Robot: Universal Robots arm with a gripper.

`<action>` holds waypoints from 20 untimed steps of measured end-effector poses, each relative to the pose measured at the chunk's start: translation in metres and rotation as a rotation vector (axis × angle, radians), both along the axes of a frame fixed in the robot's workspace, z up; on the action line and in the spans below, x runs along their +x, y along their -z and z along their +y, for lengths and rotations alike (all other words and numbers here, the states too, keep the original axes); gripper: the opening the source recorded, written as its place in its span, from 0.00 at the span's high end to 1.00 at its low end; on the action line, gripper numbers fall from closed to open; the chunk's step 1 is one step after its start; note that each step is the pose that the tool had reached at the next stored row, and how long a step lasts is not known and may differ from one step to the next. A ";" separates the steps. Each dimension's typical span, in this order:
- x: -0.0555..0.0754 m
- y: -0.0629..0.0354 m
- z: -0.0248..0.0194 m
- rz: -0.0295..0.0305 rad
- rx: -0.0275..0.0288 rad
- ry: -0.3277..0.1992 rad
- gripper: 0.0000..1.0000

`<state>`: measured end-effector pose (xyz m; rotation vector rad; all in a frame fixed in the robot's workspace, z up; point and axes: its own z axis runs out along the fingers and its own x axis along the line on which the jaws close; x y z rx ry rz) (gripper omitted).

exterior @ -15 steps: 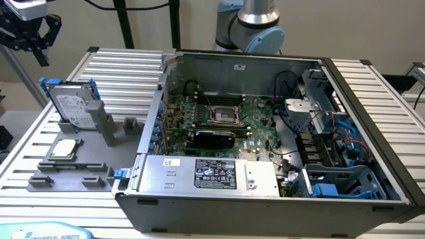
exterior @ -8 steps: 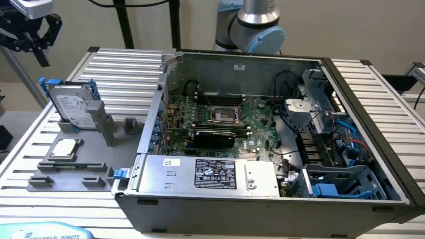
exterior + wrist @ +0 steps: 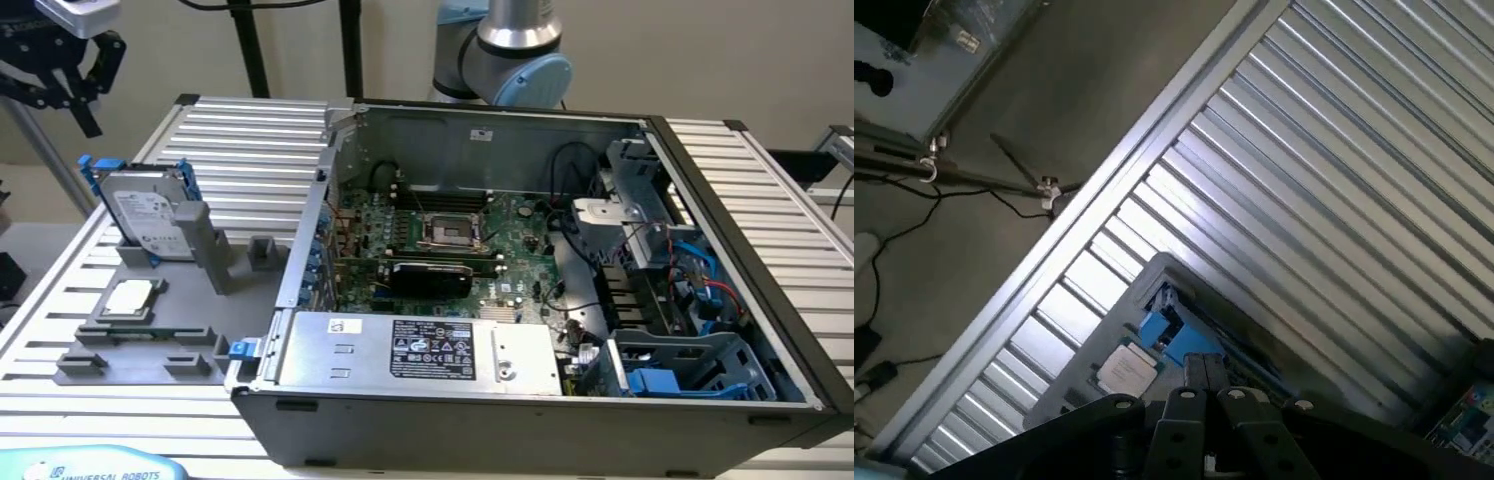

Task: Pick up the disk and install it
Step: 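Pick up the disk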

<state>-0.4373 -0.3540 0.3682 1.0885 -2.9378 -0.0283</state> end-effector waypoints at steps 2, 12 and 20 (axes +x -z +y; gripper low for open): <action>0.000 0.0009 0.0000 0.0000 0.0000 -0.038 0.89; 0.000 0.0051 0.0000 -0.0007 0.0000 -0.218 0.89; 0.000 0.0079 0.0000 -0.0016 -0.0001 -0.365 0.89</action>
